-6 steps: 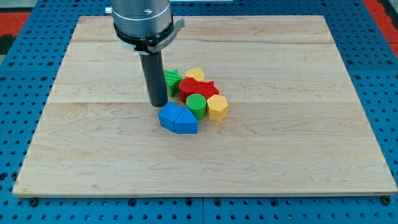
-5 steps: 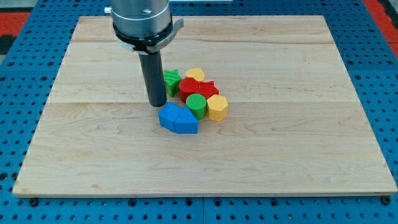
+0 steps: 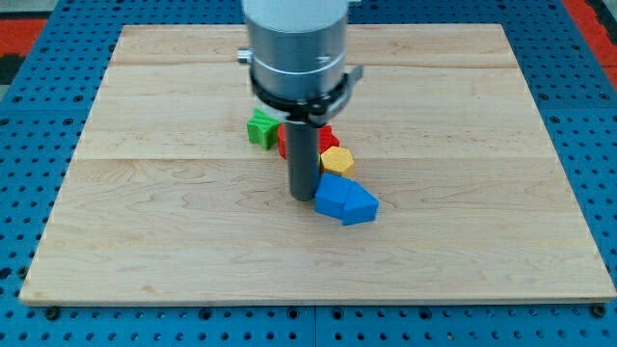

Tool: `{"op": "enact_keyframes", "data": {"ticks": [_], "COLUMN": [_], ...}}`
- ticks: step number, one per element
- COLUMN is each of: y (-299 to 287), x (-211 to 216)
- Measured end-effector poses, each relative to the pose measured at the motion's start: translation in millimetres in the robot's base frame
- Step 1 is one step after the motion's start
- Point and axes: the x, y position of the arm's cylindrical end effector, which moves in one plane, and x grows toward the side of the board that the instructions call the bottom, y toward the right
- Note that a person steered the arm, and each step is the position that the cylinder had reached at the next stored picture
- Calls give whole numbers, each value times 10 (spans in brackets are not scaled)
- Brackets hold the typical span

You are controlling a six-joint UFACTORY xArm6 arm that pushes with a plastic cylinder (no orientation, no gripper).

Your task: Push the blue cube and the blue triangle towards the bottom right

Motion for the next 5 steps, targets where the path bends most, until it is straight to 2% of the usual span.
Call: {"op": "enact_keyframes", "data": {"ticks": [3,4,5], "y": [1289,1093,894], "x": [330,138,-390]}}
